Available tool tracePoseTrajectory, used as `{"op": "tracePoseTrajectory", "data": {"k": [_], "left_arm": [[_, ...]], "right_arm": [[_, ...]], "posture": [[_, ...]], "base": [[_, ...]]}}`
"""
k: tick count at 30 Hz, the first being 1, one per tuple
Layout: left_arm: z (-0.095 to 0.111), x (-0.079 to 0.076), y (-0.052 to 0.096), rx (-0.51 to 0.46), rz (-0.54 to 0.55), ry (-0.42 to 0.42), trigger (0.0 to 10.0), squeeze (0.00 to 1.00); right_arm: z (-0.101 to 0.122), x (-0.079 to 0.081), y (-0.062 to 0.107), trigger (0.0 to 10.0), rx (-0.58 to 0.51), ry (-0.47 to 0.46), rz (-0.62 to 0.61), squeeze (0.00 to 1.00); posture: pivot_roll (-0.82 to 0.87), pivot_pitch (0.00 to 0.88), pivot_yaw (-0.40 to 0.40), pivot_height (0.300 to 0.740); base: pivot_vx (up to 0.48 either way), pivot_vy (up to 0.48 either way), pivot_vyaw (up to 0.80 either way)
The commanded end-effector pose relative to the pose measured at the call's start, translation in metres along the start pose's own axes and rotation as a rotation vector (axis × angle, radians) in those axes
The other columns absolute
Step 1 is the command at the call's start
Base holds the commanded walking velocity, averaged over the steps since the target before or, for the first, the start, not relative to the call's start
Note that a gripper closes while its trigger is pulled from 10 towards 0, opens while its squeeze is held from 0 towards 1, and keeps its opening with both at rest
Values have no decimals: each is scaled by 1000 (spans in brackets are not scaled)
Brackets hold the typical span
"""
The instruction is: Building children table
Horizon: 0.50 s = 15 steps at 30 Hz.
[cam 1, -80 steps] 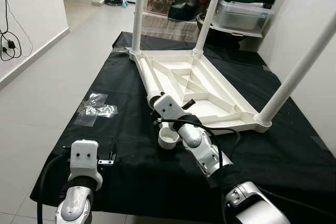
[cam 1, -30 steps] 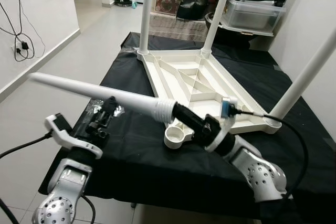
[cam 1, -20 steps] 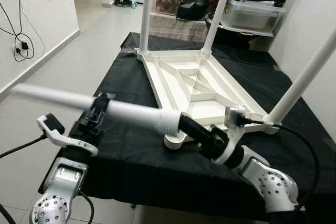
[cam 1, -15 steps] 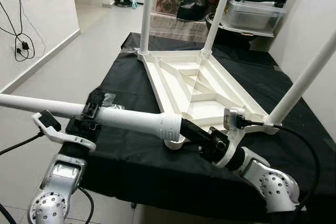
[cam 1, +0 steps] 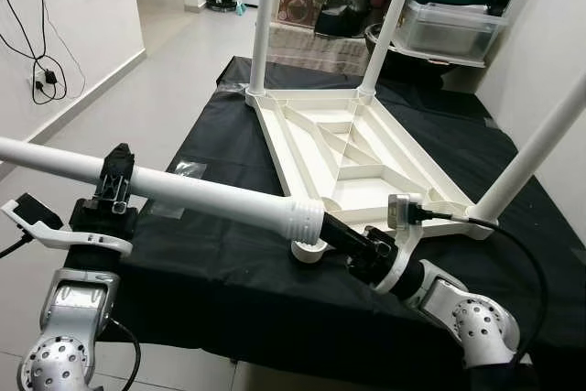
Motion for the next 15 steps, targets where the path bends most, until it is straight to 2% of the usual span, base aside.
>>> {"op": "tracePoseTrajectory", "data": {"k": [1, 4, 6, 7, 8, 9, 15], "left_arm": [[5, -5, 0, -1, -9, -41, 0, 0], [7, -4, -4, 7, 0, -48, 0, 0], [9, -4, -5, 8, 4, -49, 0, 0], [9, -4, -5, 9, 7, -49, 8431, 0], [9, -4, -5, 9, 7, -49, 8431, 0], [10, -3, -6, 12, 20, -57, 10000, 0], [14, -1, -8, 18, 42, -77, 10000, 0]], "right_arm": [[13, -4, 5, 0, -38, 29, -35, 0], [12, -4, 4, 0, -10, 49, -41, 0], [11, -7, 4, 392, 3, 44, -62, 0], [11, -10, 4, 10000, 11, 40, -77, 0], [11, -10, 4, 10000, 11, 40, -77, 0], [9, -12, 4, 10000, 32, 51, -97, 0], [5, -15, 3, 10000, 70, 66, -115, 0]], "posture": [[20, 0, -125, 740], [18, 0, -126, 740], [19, 0, -128, 740], [19, 0, -128, 740], [19, 0, -128, 740], [19, 0, -128, 740], [21, 0, -129, 740]], "base": [[0, 0, 0], [0, 0, 0], [0, 0, 0], [0, 0, 0], [0, 0, 0], [0, 0, 0], [0, 0, 0]]}}
Point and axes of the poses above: a point about 5 cm out from each wrist's last joint towards the gripper, its own y axis pointing back from the gripper into the wrist, its own z axis along the axis of the wrist's last joint, x = y × z, the point moved 3 cm from there along -y, pointing out of the wrist towards the gripper, and after that the axes turned 6 degrees about y, right-handed, at the moved point
